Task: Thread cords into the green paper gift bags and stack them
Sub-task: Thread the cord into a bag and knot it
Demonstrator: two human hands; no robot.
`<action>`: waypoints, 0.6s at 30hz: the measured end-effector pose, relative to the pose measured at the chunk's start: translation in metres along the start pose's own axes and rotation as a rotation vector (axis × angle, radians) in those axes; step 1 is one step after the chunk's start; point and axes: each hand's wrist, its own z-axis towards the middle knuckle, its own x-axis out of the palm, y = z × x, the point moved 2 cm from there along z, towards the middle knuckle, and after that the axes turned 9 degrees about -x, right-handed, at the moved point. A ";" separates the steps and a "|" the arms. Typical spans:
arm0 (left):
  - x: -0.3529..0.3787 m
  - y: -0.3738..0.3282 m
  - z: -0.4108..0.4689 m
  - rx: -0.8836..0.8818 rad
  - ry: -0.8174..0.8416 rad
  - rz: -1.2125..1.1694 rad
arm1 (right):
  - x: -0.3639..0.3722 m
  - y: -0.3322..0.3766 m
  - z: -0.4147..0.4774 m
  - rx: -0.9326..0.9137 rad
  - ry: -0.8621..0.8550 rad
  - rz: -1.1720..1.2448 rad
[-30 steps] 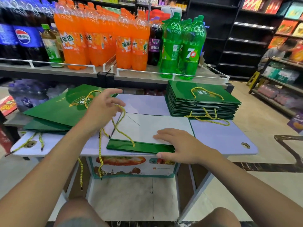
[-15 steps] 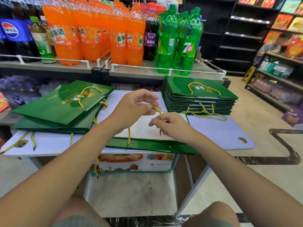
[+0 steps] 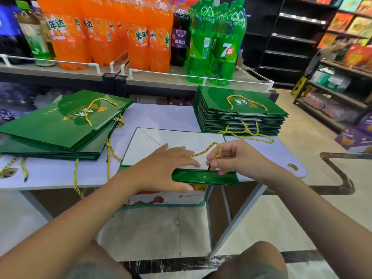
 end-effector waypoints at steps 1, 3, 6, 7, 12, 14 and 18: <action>0.001 0.000 0.000 -0.012 -0.005 -0.030 | 0.001 -0.001 -0.001 -0.023 -0.007 -0.032; 0.000 0.001 -0.002 -0.031 -0.016 -0.093 | 0.004 -0.003 -0.002 -0.059 -0.015 -0.046; 0.001 0.003 -0.002 -0.038 -0.008 -0.114 | 0.007 -0.006 -0.001 -0.079 -0.007 -0.046; 0.001 0.003 -0.002 -0.036 -0.005 -0.121 | 0.008 -0.008 0.000 -0.081 -0.004 -0.062; 0.001 0.004 -0.002 -0.032 -0.011 -0.127 | 0.011 -0.012 0.002 -0.106 -0.045 -0.177; 0.001 0.004 -0.002 -0.032 -0.012 -0.138 | 0.012 -0.013 0.003 -0.115 -0.048 -0.238; 0.002 0.005 -0.002 -0.046 -0.027 -0.162 | 0.013 -0.014 0.004 -0.119 -0.038 -0.324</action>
